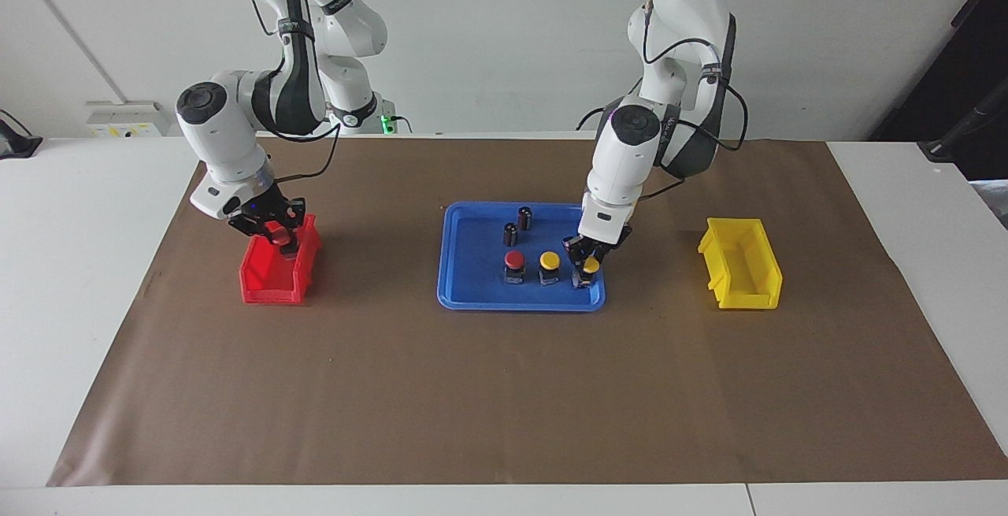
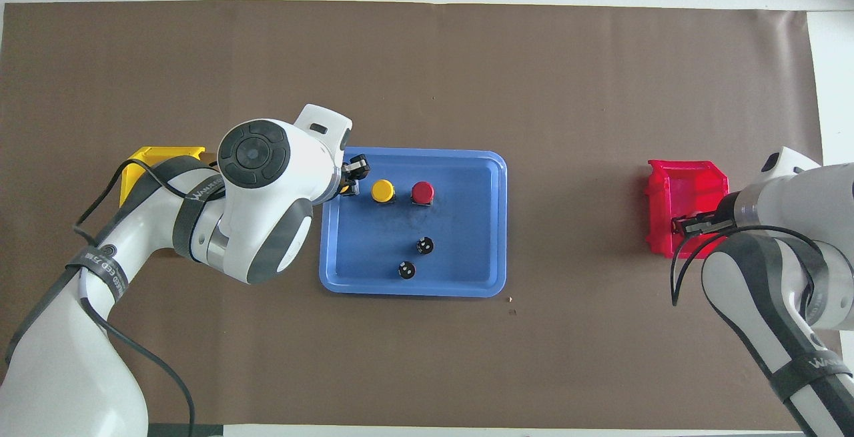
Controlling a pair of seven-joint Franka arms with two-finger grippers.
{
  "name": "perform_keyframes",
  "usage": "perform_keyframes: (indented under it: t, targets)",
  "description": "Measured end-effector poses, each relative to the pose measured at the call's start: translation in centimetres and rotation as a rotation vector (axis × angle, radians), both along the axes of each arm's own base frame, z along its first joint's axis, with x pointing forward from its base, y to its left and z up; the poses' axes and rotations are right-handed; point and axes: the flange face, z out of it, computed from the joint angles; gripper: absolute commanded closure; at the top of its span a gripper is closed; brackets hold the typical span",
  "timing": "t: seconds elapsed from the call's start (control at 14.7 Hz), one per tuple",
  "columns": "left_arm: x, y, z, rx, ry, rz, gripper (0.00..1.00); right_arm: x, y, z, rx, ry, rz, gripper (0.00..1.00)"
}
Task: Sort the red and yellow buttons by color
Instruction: 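Drop the yellow button into the yellow bin with the left gripper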
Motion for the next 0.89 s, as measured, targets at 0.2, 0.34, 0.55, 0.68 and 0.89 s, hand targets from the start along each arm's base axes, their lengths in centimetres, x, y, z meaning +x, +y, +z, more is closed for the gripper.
perform_keyframes:
  t: [0.2,0.34,0.55,0.68,0.89]
  targets:
    - [0.6,0.3,3.4,0.026,0.041,0.004,0.98,-0.3,0.0,-0.3,0.000,-0.001,-0.001,0.69]
    - [1.3,3.3,5.2,0.049,0.077,-0.031,0.98,-0.3,0.0,-0.3,0.000,-0.001,-0.001,0.59]
    - [3.8,13.4,8.0,0.061,0.127,-0.145,0.98,-0.3,0.0,-0.3,0.000,-0.001,0.003,0.48]
    - [4.7,20.4,9.1,0.052,0.155,-0.238,0.98,-0.3,-0.1,-0.2,0.000,-0.002,0.019,0.37]
    - [5.3,28.8,9.6,0.032,0.164,-0.316,0.98,0.1,-0.1,0.5,-0.001,-0.009,0.028,0.37]
